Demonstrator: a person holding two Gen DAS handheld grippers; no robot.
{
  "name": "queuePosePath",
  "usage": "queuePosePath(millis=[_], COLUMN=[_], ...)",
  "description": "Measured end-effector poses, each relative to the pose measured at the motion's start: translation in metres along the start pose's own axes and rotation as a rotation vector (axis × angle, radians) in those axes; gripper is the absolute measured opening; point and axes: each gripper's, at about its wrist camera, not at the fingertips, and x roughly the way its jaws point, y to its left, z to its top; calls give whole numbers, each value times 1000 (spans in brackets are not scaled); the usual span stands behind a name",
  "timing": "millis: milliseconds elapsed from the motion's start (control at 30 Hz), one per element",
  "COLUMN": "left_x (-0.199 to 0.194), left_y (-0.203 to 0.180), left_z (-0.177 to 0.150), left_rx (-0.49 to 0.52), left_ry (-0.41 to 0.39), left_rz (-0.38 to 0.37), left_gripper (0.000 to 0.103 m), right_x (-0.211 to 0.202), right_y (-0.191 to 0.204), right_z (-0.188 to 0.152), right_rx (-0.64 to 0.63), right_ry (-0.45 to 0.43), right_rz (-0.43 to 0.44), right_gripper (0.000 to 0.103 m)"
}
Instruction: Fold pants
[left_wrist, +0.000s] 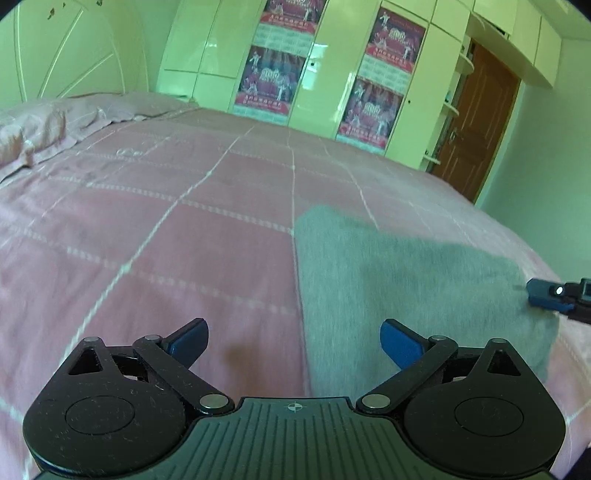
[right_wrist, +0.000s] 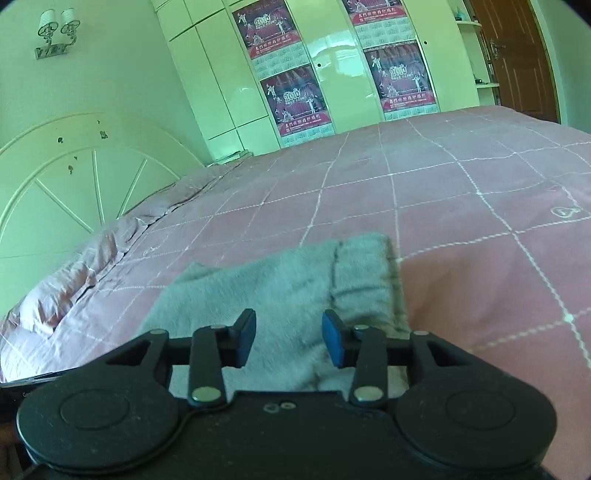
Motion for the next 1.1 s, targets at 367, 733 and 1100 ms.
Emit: queuePosePath(millis=[367,733,1100], left_x=[29,34,33], left_y=[29,48,38], left_z=[18,11,8], left_rx=[-41,-93,-44], left_ry=[27,-7,6], left_rz=[61,73,61], left_gripper=[99,99,99], right_x=[119,121,112], right_y=[44,29,34], right_z=[30,15,10], right_rx=[208,304,352], right_ry=[141,172,187], right_rz=[159,101,162], right_gripper=[30,25,31])
